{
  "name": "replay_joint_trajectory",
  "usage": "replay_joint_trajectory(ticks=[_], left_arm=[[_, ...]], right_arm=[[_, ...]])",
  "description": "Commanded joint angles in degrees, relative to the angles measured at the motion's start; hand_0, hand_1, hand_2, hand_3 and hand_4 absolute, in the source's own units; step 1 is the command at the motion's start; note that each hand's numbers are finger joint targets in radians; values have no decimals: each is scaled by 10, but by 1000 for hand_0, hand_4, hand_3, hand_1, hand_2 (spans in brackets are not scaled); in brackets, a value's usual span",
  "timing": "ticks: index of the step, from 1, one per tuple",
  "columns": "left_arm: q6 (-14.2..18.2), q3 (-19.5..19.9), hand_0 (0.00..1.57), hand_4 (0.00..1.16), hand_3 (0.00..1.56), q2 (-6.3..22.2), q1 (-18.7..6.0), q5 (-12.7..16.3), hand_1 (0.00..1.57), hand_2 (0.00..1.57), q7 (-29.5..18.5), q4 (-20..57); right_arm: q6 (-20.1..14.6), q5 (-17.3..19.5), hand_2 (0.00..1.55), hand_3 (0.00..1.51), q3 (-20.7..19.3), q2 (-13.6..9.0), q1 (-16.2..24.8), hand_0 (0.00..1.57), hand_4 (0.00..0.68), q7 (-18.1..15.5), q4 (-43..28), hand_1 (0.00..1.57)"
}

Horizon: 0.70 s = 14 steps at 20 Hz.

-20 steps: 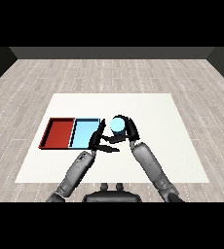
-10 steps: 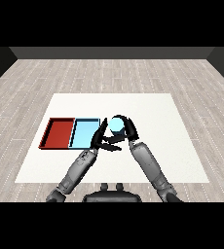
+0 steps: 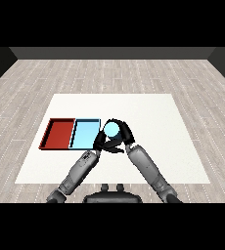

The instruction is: Pick the blue can and put it in the blue box

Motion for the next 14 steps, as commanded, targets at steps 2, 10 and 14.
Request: replay_joint_trajectory(ticks=[2, 10, 14], left_arm=[[1, 6, 0, 0, 0, 0, -38, 24, 0, 0, 5, 20], [89, -29, 1571, 1136, 1553, 0, -21, 29, 1571, 1571, 24, -9], [92, -30, 1571, 1144, 1495, 0, -40, 47, 1571, 1571, -9, 33]], right_arm=[[-39, -20, 1446, 1382, 29, 0, -13, 1396, 573, -13, 15, 1396], [7, -28, 1466, 1378, -5, -8, -15, 1526, 569, 19, -16, 1526], [-38, -29, 1460, 1383, 24, 0, -14, 1499, 559, -1, 11, 1499]])
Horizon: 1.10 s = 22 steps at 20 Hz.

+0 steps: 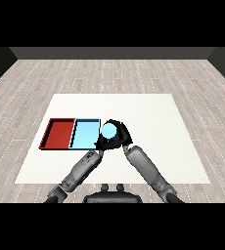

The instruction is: Pick the blue can and put it in the blue box

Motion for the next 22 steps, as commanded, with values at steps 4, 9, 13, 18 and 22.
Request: replay_joint_trajectory(ticks=[4, 9, 13, 18, 22], left_arm=[[20, 0, 1571, 1144, 1485, -1, -26, 53, 1571, 1567, -81, 78], [32, 23, 1571, 1128, 1488, -1, 5, -11, 1571, 1571, -35, 7], [30, 25, 1571, 1128, 1488, -1, 6, -12, 1571, 1571, -35, 7], [39, 26, 1571, 1130, 1490, -1, 15, -33, 1571, 1571, -54, 12], [14, 35, 1571, 1133, 1488, 25, 37, -37, 1571, 1571, -16, -28]], right_arm=[[12, -39, 1447, 1370, -23, 1, -11, 1491, 554, -21, 22, 1491], [46, -32, 865, 597, -38, 0, 34, 866, 0, -47, 19, 866], [33, -34, 0, 0, -28, 1, 20, 0, 0, -22, 4, 0], [40, -37, 0, 0, -33, 1, -31, 0, 0, -22, 45, 0], [75, -34, 0, 0, -66, -11, 65, 0, 0, -51, -13, 0]])
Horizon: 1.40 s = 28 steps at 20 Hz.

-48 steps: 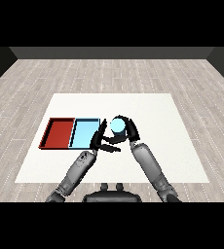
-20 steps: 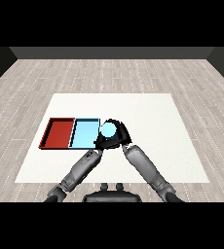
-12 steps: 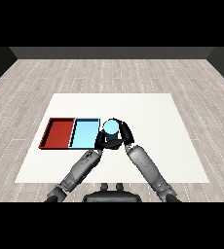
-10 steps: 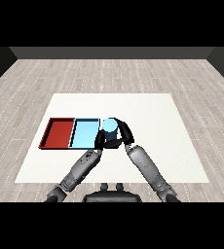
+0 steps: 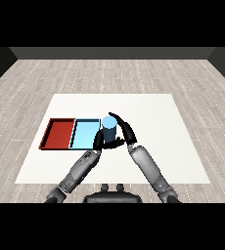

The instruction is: Pick the blue can and put it in the blue box

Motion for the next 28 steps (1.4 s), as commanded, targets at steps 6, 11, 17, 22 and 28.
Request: replay_joint_trajectory(ticks=[6, 11, 17, 22, 28], left_arm=[[-12, 58, 1571, 1131, 1484, 11, -13, -41, 1571, 1571, 4, 35], [-22, 78, 1571, 1123, 1477, 69, 13, -53, 1571, 1564, 43, 2], [-26, 119, 1571, 1140, 1488, 115, -11, -76, 1571, 1571, 89, 52], [-14, 147, 1571, 1103, 1490, 146, -105, -103, 1571, 1571, 169, 159], [21, 85, 1231, 947, 841, 192, -103, -206, 1231, 1097, 242, 289]], right_arm=[[16, -45, 0, 0, -88, -8, 29, 0, 0, 8, -57, 0], [-22, -43, 0, 0, -72, 2, 104, 0, 0, -40, -71, 0], [28, -93, 0, 0, -126, -10, 132, 0, 0, -56, -72, 0], [33, -109, 0, 0, -138, -5, 134, 0, 0, -71, -54, 0], [45, -130, 0, 0, -166, -17, 129, 0, 0, -75, -32, 0]])
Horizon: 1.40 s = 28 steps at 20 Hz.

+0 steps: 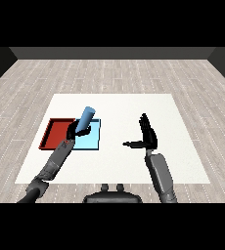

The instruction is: Pick the blue can and put it in the blue box

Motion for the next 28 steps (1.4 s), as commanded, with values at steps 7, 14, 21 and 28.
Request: replay_joint_trajectory(ticks=[7, 14, 21, 28], left_arm=[[-4, -56, 599, 870, 347, -14, -127, -120, 599, 534, 130, 270], [-76, -72, 1205, 827, 0, -68, -177, -145, 1205, 1061, 219, 394], [-256, -50, 0, 694, 0, -74, -160, -120, 0, 0, 161, 411], [80, 36, 0, 0, 0, -73, -140, -61, 0, 0, 94, 360]], right_arm=[[-4, -13, 0, 0, -43, -3, -30, 0, 0, -9, 70, 0], [3, -37, 0, 0, -62, -5, -9, 0, 0, -27, 76, 0], [18, -42, 0, 0, -87, -22, -39, 0, 0, -48, 127, 0], [24, -34, 0, 0, -74, -23, -16, 0, 0, -51, 108, 0]])
